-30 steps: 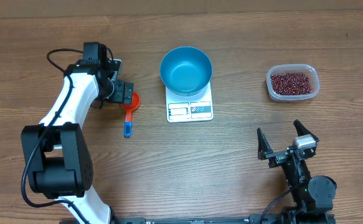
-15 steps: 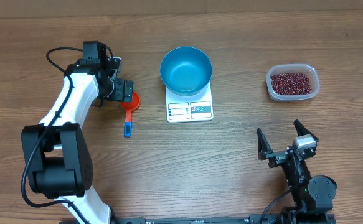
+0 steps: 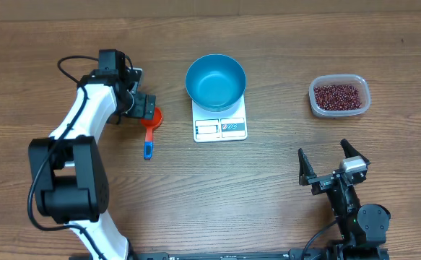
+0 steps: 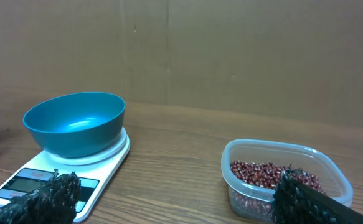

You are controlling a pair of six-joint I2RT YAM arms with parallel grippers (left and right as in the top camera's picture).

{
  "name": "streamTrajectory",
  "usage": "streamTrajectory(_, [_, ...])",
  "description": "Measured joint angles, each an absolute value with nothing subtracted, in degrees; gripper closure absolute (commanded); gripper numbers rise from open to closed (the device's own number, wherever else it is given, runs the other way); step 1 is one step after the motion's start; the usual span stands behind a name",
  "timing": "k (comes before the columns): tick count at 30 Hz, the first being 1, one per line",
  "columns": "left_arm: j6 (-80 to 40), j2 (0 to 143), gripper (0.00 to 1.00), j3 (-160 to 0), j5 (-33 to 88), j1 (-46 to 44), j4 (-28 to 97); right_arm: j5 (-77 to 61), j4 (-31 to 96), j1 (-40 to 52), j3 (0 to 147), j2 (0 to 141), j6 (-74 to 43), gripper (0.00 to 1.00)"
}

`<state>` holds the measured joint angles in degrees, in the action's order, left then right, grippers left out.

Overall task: Scoop item into bowl and weigh 150g on scale
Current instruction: 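Lower the left gripper and close it on the red cup's rim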

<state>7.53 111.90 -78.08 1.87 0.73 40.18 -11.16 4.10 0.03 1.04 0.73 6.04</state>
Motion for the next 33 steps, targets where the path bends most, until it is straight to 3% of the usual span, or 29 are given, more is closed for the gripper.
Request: streamTrajectory(33, [8.23,115.74,0.0,-78.08,-1.19,0.71,38.94,-11.16,4.12,0.03,1.04,0.73,6.04,0.0])
